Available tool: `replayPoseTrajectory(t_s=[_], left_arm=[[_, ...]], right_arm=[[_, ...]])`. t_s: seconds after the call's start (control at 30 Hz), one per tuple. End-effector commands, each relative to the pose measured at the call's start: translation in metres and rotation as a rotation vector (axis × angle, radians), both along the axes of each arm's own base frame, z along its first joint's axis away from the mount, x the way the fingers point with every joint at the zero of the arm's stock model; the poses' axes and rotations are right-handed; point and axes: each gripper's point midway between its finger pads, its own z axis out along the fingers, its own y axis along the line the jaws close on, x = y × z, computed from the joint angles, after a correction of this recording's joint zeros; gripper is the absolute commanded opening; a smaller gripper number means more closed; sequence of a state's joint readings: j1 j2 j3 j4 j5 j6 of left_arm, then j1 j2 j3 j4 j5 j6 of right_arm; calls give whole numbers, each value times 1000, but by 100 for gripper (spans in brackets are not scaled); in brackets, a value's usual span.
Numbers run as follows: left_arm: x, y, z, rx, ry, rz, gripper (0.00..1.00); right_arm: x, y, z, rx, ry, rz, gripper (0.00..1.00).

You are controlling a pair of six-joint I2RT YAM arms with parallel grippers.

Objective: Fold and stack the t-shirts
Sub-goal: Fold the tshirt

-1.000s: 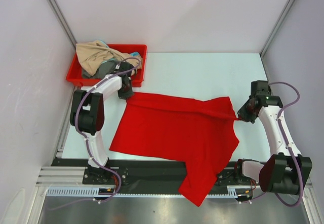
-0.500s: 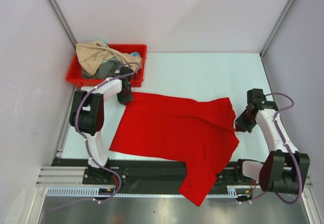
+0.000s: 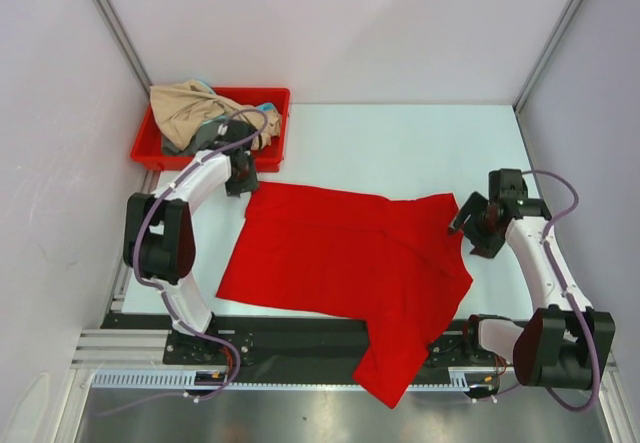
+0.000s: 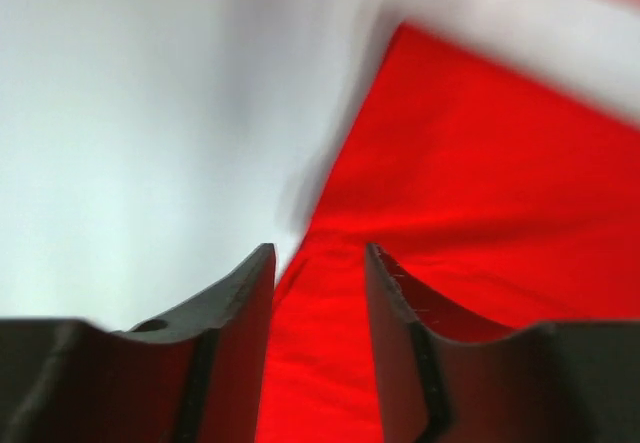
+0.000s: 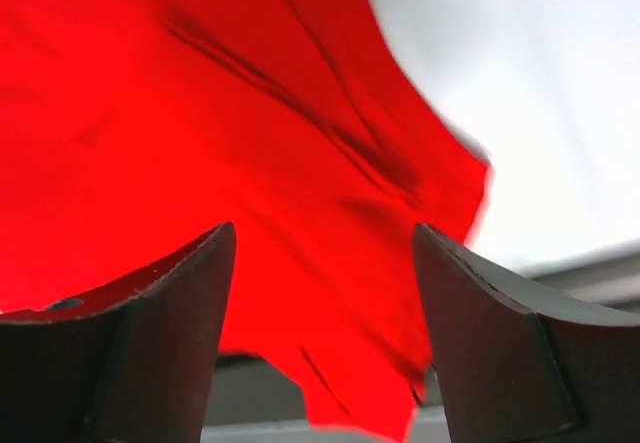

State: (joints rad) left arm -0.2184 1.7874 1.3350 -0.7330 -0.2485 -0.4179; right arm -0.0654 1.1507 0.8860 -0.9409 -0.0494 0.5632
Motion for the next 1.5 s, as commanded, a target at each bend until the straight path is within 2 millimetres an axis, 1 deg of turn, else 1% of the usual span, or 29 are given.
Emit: replayPoseTrajectory(t_s=[0.0,0.03,0.07,0.1,0.13,0.17,0.2,0.27,0.3,0.33,0.37,0.43,0.47,0.57,0.67,0.7,0.77,0.8,0.87,0.9,0.93,0.97,1.03,1.1,1.13,1.17,1.23,1.33,1.47], left_arm=[[42,-30,31,-119,-147,-66,40],[49,-34,28,-137,-150,-73,37],[51,-43,23,-173,-136,-98,34],[57,-48,13,-185,-116,-110,28],[58,-49,9,-189,-102,-113,26],[62,-51,7,-195,-102,-109,24],[61,-51,-1,-195,-85,-109,23],[64,-53,-5,-200,-79,-112,22],[63,-53,-11,-202,-65,-109,22],[64,-54,-15,-204,-59,-110,22],[64,-55,-18,-206,-55,-108,22],[62,-56,-26,-210,-29,-109,22],[62,-56,-27,-210,-23,-107,21],[60,-56,-27,-210,-9,-107,21],[55,-58,-24,-220,0,-103,20],[53,-60,-24,-222,1,-105,20],[49,-63,-18,-229,-7,-111,20],[45,-65,-19,-229,-1,-118,21],[41,-67,-14,-230,-9,-127,21],[40,-68,-13,-229,-10,-133,21],[37,-69,-11,-229,-7,-136,22],[35,-70,-9,-229,-8,-140,22],[32,-71,1,-231,-26,-150,22],[25,-76,2,-249,-20,-169,23],[24,-77,6,-250,-27,-175,23],[20,-76,3,-249,-17,-177,24],[17,-75,1,-244,-7,-178,23],[16,-73,0,-234,-5,-185,23],[16,-73,0,-232,-7,-189,23]], right_arm=[[72,-6,17,2,-225,22,72],[85,-6,16,12,-243,22,68],[97,-7,11,11,-243,24,65],[108,-10,-5,2,-202,36,61],[125,-15,5,-13,-211,33,56],[132,-20,4,-37,-192,26,53],[140,-22,5,-50,-195,41,48],[162,-28,8,-61,-217,39,43],[171,-29,8,-55,-233,28,36],[177,-32,0,-37,-215,20,36],[188,-31,3,-26,-227,21,35],[194,-30,-2,-11,-208,41,39],[197,-30,-11,-8,-177,44,41],[193,-24,-16,23,-157,53,43],[174,-15,-18,35,-116,77,45],[164,-10,-12,29,-118,101,50],[152,-1,-6,8,-123,170,54],[138,11,-3,1,-118,218,58],[126,23,-2,7,-126,281,62],[120,26,-1,18,-135,298,62],[108,40,-11,33,-111,345,62],[103,43,-16,30,-100,362,60],[98,58,-26,40,-93,427,58],[99,63,-33,-5,-77,467,56],[98,64,-42,-51,-50,487,55],[99,65,-43,-71,-38,492,54],[100,63,-51,-121,2,492,52],[102,57,-49,-211,25,499,52],[101,50,-49,-283,50,524,55]])
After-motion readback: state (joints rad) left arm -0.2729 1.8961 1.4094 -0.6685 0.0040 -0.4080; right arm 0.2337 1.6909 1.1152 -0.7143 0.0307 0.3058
